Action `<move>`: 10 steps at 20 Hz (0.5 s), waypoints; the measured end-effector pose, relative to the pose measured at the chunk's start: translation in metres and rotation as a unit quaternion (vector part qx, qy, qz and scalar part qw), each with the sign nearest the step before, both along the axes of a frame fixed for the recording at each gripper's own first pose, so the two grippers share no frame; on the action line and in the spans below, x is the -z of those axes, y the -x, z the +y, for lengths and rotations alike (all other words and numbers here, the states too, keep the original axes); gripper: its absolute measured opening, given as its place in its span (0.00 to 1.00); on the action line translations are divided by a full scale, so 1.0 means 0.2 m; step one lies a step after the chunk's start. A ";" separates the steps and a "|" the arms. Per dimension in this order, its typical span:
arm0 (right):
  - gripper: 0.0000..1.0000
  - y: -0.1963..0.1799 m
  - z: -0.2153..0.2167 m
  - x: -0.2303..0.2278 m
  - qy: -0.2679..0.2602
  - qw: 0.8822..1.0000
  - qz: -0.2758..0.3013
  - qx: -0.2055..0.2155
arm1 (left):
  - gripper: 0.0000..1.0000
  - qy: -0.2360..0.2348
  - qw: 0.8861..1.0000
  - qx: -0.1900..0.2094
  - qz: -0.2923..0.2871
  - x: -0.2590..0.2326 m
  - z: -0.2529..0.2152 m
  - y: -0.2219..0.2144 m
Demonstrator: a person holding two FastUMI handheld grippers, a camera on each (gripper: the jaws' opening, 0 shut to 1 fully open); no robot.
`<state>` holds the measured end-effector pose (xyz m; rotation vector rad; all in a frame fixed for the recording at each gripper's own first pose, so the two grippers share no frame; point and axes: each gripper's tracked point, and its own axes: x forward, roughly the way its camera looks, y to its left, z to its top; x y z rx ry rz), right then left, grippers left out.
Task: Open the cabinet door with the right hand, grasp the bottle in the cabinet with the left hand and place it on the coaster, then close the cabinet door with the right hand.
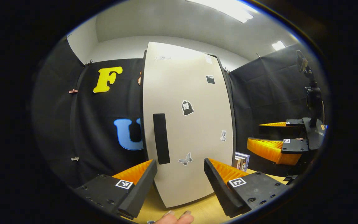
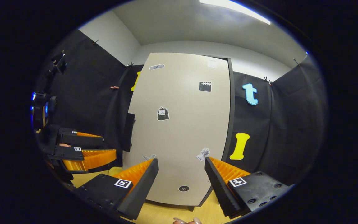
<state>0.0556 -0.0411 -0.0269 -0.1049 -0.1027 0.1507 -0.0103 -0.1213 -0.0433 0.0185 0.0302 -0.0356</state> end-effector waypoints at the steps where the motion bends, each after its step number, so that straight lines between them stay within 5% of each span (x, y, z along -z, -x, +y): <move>1: 0.97 0.00 -0.01 0.00 -0.002 1.000 -0.001 0.005 | 0.96 0.001 1.000 -0.004 -0.001 0.00 0.01 0.00; 10: 0.98 -0.02 0.01 0.04 -0.073 0.996 0.040 0.022 | 0.96 -0.004 1.000 0.001 -0.011 -0.03 0.01 -0.03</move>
